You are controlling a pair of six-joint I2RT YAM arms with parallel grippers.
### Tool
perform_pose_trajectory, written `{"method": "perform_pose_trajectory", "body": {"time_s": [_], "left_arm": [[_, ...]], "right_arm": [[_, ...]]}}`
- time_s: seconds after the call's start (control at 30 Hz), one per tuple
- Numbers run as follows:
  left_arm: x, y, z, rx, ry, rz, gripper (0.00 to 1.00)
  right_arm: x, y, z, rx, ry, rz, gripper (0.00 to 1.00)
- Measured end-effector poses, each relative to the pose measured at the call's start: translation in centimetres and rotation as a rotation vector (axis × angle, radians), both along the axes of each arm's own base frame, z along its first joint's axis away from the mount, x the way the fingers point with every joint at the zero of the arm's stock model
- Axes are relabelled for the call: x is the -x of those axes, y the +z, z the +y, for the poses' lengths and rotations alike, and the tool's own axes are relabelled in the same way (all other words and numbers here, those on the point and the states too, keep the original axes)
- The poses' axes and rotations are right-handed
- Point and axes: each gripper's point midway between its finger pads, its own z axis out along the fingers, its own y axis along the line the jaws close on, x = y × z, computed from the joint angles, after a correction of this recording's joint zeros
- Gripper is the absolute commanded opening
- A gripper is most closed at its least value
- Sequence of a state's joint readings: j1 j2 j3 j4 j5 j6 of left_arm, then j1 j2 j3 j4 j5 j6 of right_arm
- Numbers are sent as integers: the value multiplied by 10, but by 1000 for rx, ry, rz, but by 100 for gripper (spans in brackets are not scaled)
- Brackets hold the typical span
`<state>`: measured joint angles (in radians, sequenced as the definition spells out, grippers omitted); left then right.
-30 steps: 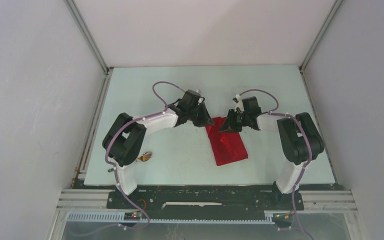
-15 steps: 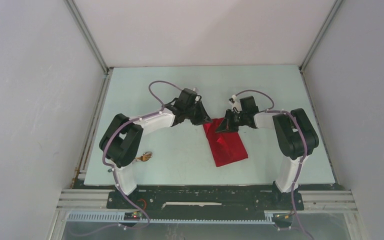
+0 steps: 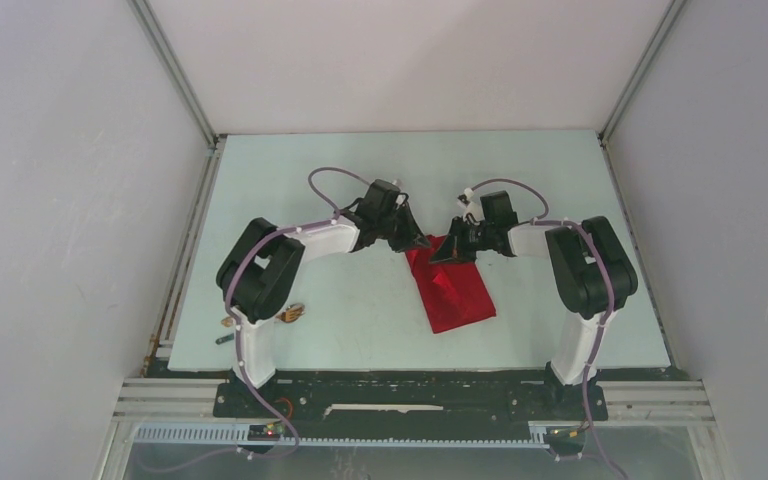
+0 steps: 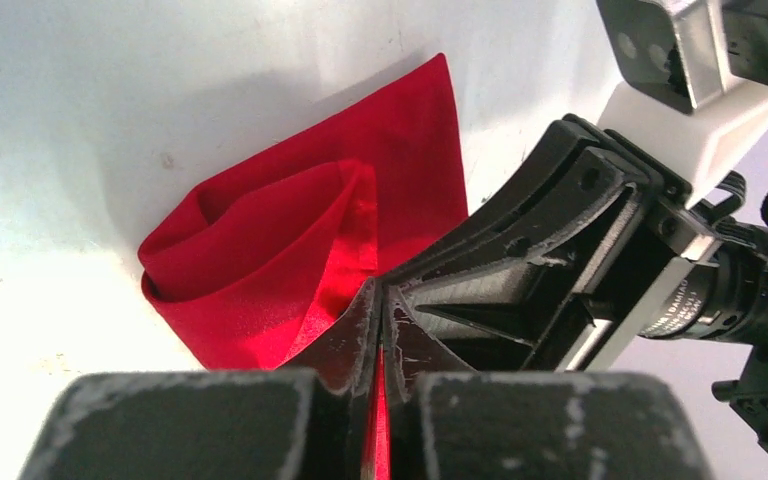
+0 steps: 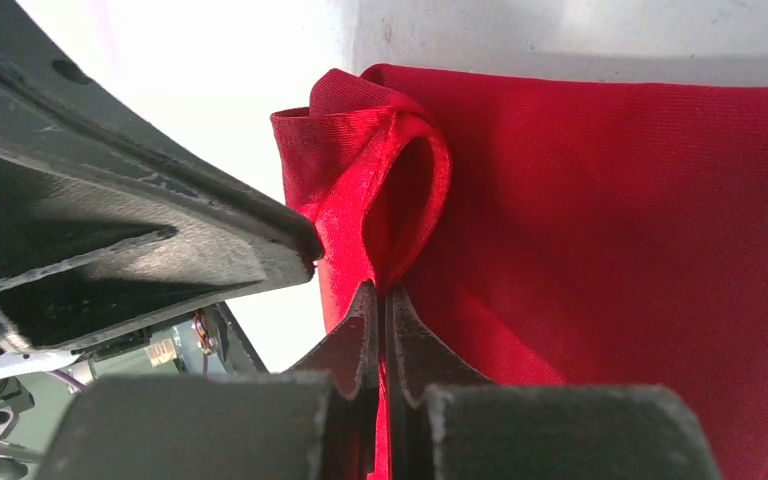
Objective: Fold the napkin into a case and place the utensils inside
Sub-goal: Fold the lower triangle-folded napkin at the center of the board, then smooth out the 2/3-rectangle-folded napkin at the center of the board.
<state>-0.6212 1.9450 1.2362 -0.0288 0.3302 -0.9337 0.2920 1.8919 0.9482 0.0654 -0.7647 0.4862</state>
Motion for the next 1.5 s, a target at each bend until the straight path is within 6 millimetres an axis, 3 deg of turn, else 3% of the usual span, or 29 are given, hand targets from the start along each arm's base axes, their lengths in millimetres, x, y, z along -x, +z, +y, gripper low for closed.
{"method": "perform_pose_trajectory", "body": {"time_s": [0.4,0.93,1.0,1.13,1.27,1.37,1.5], "left_arm": [[-5,-8,0,0,8,0,0],[-14,-45,9,-30,32,41,0],[-16,-48,9,-29,33,43,0],[-17,-49,8,-21,31,38,0],[-19,-49,8,-10,29,32,0],[-19,-49,8,-1,26,28,0],[-19,-49,8,5,25,24,0]], "right_arm": [[-1,-4,1,-11,-3,13,0],[0,-8,0,2,-9,30,0],[0,-9,-1,11,-13,38,5],[0,-12,-6,59,-23,61,34],[1,-6,-23,208,-49,55,56],[3,21,-36,344,-68,-42,61],[9,67,-8,260,-3,-167,57]]}}
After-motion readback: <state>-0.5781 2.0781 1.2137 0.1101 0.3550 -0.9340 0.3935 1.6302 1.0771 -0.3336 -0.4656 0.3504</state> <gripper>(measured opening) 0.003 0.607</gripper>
